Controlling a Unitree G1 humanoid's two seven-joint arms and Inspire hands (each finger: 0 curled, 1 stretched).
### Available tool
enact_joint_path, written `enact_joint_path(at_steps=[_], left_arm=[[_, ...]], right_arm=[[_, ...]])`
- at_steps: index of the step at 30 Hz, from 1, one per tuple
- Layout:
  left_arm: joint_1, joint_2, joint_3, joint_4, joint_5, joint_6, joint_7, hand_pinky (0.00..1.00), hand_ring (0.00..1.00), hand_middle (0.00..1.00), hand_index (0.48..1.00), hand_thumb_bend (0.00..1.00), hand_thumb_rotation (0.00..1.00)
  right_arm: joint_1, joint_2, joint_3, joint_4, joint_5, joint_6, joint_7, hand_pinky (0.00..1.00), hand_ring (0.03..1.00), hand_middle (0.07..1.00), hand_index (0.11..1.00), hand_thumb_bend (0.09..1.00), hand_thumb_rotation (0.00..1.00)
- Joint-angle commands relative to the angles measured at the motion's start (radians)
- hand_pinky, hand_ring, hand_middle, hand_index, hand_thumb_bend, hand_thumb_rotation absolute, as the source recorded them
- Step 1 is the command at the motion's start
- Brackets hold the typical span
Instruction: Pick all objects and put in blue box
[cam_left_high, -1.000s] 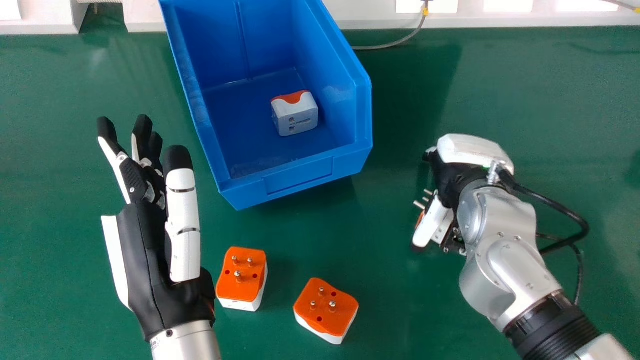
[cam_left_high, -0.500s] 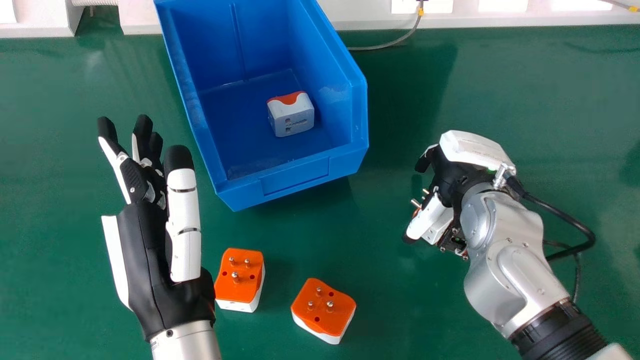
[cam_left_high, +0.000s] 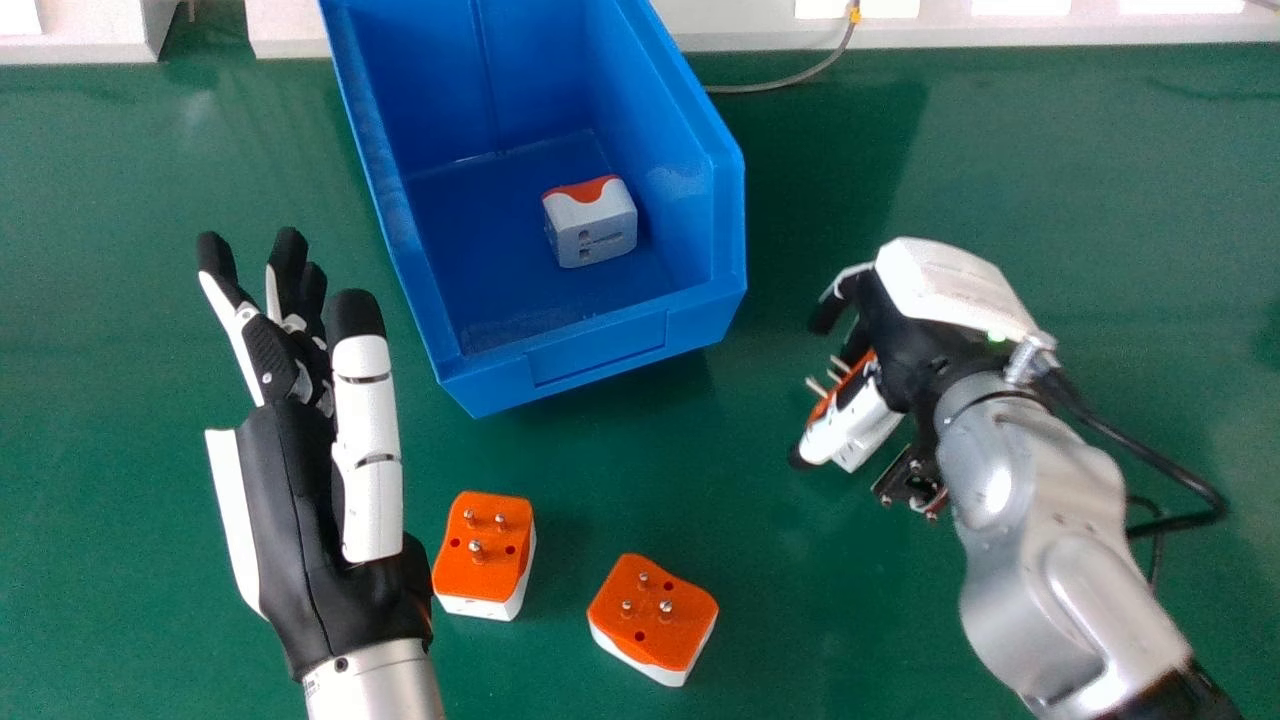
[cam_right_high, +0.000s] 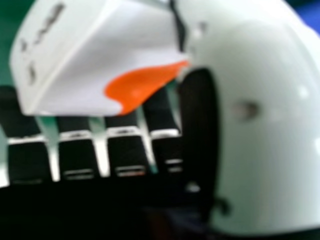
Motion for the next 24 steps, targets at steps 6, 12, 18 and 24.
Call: enact_joint_path(at_steps=[6, 12, 18, 24], left_arm=[[-0.009, -0.097, -0.011, -0.028, 0.007, 0.002, 0.008, 0.96, 0.98, 0.98, 0.965, 0.54, 0.77], [-0.007, -0.095, -0.015, -0.034, -0.004, 0.002, 0.003, 0.96, 0.98, 0.98, 0.964, 0.55, 0.76], [-0.005, -0.096, -0.013, -0.034, -0.012, 0.003, 0.003, 0.96, 0.98, 0.97, 0.956, 0.56, 0.73], [-0.011, -0.095, -0.009, -0.021, -0.010, -0.008, 0.004, 0.96, 0.98, 0.97, 0.955, 0.57, 0.72]], right_arm=[[0.131, 0.058, -0.113, -0.255, 0.083, -0.261, -0.310, 0.27, 0.378, 0.464, 0.532, 0.513, 0.00], [0.150, 0.087, -0.101, -0.230, 0.088, -0.527, -0.547, 0.29, 0.379, 0.471, 0.524, 0.514, 0.00], [0.072, 0.122, -0.056, -0.093, 0.056, -0.724, -0.710, 0.33, 0.409, 0.499, 0.533, 0.497, 0.00], [-0.092, 0.183, 0.001, 0.182, 0.044, -0.820, -0.775, 0.31, 0.425, 0.507, 0.524, 0.496, 0.00]])
